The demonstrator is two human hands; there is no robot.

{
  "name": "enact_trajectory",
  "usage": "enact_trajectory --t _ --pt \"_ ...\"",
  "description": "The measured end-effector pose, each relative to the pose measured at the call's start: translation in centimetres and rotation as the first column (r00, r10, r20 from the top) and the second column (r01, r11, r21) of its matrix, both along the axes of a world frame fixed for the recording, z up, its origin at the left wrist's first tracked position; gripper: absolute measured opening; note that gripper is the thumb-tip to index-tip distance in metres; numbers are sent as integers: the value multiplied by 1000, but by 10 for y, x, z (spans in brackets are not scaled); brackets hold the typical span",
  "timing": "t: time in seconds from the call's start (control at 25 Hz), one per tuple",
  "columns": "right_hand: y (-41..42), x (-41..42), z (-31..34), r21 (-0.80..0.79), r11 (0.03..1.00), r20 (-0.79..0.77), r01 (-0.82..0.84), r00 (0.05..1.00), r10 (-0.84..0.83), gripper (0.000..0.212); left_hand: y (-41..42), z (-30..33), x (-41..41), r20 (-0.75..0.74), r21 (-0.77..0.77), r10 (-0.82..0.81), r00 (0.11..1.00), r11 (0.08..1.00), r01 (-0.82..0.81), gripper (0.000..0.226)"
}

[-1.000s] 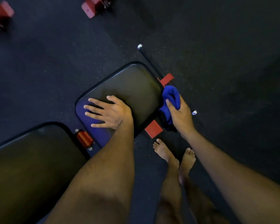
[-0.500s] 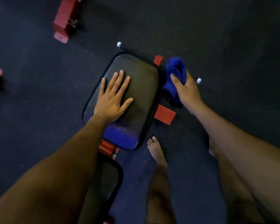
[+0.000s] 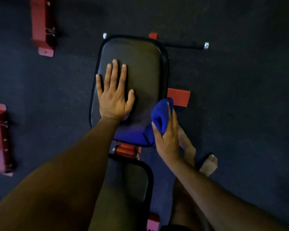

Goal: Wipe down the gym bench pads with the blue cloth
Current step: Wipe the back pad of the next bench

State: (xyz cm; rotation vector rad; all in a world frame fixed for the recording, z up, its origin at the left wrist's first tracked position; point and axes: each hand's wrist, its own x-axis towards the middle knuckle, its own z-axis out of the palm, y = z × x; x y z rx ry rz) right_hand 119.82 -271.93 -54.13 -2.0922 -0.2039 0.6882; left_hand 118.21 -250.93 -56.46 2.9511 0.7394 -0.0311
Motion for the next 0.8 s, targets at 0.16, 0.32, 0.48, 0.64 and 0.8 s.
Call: enact_trajectory --t 0.16,0.32,0.48,0.64,0.8 --pt "7 16 -11 56 998 46 16 999 -19 66 -4 0 3 35 10 -17 999 1000 17 70" --pt "53 104 -30 202 979 123 30 991 -55 60 -4 1 3 43 6 -1 999 1000 1 70" --pt "82 150 -34 233 970 141 69 985 -103 56 -5 1 1 59 0 0 998 1000 0 70" --pt "32 56 -21 146 986 151 75 984 -97 61 -7 5 1 51 -17 -3 999 1000 4 71" --pt "-12 -25 -12 69 997 75 47 996 -52 65 -5 5 0 56 -32 9 998 999 -7 71"
